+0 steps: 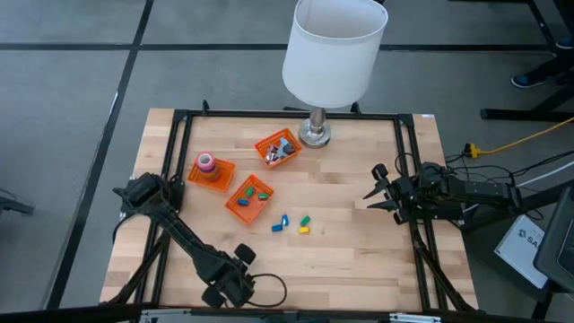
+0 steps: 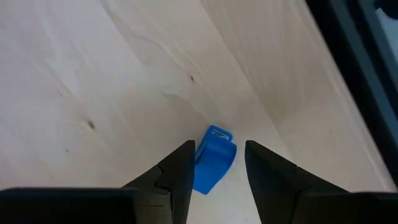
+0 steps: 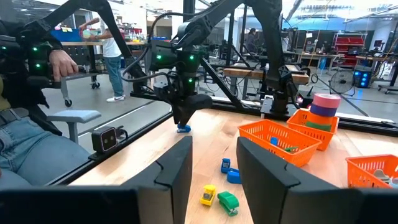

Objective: Pick and place Stapler, Stapler remover, tape
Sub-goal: Put the blue stapler into the bottom orange bin

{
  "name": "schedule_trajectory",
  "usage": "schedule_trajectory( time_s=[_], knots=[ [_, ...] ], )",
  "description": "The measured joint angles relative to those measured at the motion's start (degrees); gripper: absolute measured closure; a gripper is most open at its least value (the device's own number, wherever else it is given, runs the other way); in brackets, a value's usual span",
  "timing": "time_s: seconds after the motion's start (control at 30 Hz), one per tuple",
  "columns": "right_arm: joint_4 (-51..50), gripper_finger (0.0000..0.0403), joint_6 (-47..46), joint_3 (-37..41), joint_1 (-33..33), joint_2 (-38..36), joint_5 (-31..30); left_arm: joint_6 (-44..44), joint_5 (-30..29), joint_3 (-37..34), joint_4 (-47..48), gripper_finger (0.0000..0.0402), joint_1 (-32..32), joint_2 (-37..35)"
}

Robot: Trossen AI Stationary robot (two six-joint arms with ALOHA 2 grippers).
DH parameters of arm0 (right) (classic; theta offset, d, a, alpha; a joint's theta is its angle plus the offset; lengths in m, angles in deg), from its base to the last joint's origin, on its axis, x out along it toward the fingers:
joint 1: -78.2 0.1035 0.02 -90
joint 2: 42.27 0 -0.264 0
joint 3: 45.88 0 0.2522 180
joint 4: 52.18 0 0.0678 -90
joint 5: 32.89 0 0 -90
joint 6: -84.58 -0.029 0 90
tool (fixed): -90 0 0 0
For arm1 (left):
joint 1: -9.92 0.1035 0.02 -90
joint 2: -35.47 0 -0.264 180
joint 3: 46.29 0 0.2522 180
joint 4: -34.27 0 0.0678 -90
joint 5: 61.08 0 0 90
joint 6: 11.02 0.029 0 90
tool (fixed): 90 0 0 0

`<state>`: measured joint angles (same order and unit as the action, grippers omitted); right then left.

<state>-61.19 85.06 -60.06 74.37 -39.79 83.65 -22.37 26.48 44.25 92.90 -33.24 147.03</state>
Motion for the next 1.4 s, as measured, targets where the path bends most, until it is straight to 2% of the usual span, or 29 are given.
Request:
schedule_trajectory(
  time_s=[0.33, 0.57, 0.77, 0.97, 1.07, 1.2, 1.4],
  knots=[
    [0.0, 0.0274, 0.0, 0.0, 0.0, 0.0, 0.0, 1.5, -0.8, 0.3, 1.3, 0.0271, -0.3, 3.6],
    [0.0, 0.0274, 0.0, 0.0, 0.0, 0.0, 0.0, 1.3, -2.2, 0.1, 2.2, 0.0334, 1.3, 3.2],
    [0.0, 0.0274, 0.0, 0.0, 0.0, 0.0, 0.0, -4.4, -3.5, 0.1, 3.1, 0.0334, 5.2, 3.2],
    [0.0, 0.0274, 0.0, 0.0, 0.0, 0.0, 0.0, -5.4, -3.3, 0.0, 2.2, 0.0334, 10.6, 3.1],
    [0.0, 0.0274, 0.0, 0.0, 0.0, 0.0, 0.0, -4.3, -2.2, -0.1, 0.3, 0.0334, 13.6, 3.0],
    [0.0, 0.0274, 0.0, 0.0, 0.0, 0.0, 0.0, -0.2, -4.2, -0.1, -4.8, 0.0334, 17.8, 2.7],
    [0.0, 0.0274, 0.0, 0.0, 0.0, 0.0, 0.0, 5.7, -3.4, -0.2, -18.0, 0.0334, 23.9, 2.7]
  ],
)
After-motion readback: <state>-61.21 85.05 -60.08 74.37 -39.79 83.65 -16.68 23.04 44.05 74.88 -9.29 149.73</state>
